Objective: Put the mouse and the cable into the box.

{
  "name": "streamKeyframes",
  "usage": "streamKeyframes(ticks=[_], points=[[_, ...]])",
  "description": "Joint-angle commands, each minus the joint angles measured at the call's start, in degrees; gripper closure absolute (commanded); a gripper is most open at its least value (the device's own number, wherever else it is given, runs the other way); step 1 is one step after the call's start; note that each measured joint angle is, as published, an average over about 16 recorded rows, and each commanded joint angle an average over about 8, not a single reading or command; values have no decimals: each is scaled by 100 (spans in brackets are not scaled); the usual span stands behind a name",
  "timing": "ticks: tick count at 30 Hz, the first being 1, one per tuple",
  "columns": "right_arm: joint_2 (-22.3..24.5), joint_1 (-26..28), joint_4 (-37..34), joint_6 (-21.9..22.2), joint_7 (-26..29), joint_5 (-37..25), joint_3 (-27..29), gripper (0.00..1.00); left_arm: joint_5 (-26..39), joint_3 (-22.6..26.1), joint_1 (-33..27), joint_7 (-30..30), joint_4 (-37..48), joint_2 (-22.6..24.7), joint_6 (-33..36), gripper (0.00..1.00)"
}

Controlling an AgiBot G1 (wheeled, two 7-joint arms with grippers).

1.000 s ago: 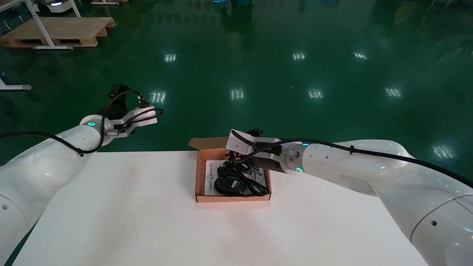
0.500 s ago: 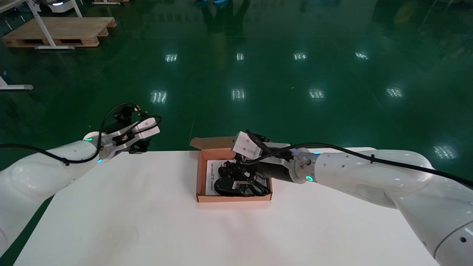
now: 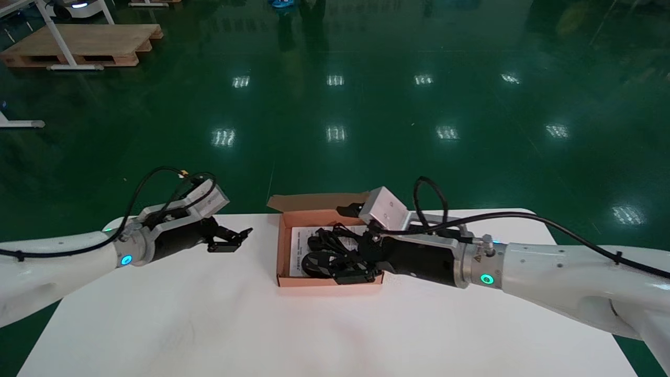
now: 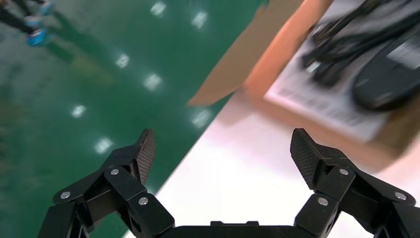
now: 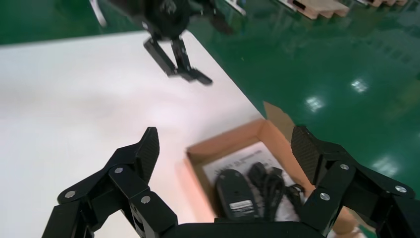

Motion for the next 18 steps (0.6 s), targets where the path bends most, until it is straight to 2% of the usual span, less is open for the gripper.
streamKeyframes(ticks=[1,18], points=[[142,-113,162,-165,93,92,153,0,-192,-139,113,-94,-218,-137,275,0],[1362,-1082,1554,-1575,888,881,1468,0,-1837,-1329,1083,-895,-2084,-1313,2634,0]])
